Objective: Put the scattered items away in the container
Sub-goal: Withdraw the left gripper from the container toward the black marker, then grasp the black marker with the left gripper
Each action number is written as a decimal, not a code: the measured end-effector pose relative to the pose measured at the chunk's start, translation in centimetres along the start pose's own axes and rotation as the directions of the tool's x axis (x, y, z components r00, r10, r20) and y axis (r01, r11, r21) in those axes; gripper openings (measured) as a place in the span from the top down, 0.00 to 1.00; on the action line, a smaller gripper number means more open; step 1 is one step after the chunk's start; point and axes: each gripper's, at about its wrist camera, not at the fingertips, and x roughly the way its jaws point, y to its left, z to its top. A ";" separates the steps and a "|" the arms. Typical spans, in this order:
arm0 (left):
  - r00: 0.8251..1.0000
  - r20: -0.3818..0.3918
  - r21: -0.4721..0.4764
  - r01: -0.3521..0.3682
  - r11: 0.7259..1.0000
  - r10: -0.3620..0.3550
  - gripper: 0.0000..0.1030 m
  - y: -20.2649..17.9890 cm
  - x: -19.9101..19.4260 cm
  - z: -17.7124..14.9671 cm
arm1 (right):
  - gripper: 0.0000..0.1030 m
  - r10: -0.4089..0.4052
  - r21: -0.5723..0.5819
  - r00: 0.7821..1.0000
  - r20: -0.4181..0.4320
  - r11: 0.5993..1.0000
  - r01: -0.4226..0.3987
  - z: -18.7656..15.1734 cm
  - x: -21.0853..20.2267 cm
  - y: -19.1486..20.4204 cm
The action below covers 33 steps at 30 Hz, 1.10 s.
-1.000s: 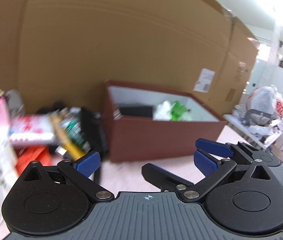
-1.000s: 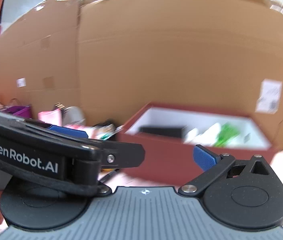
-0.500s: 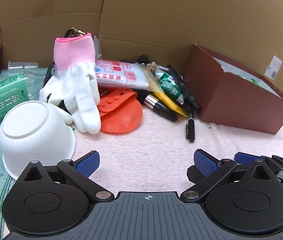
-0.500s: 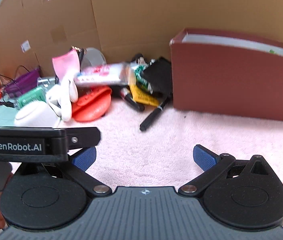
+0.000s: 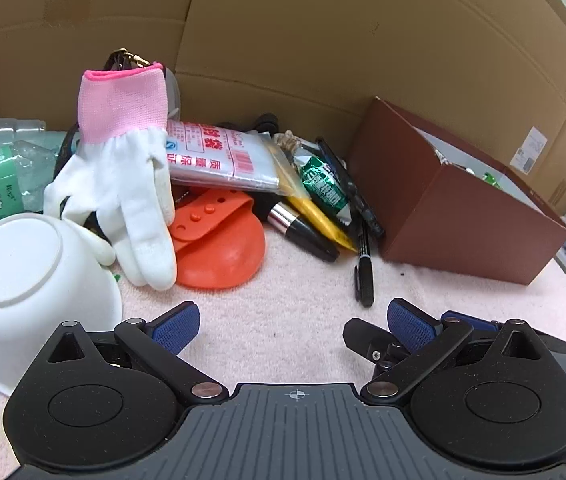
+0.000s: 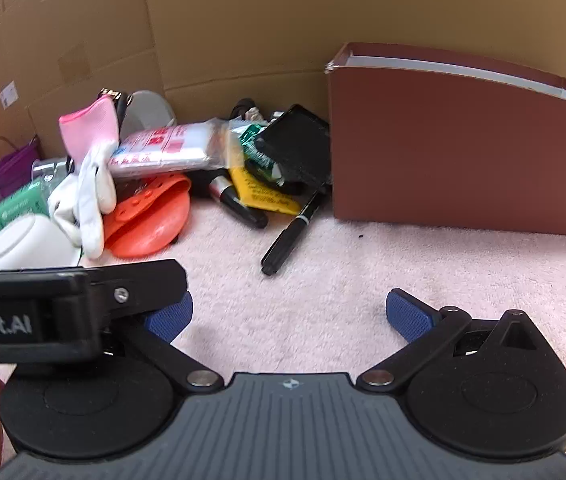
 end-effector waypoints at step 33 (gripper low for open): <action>0.962 -0.214 0.096 0.193 0.976 -0.169 0.82 -3.9 6.9 2.9 | 0.73 -0.053 -0.182 0.998 0.019 0.982 0.056 0.8 1.3 1.6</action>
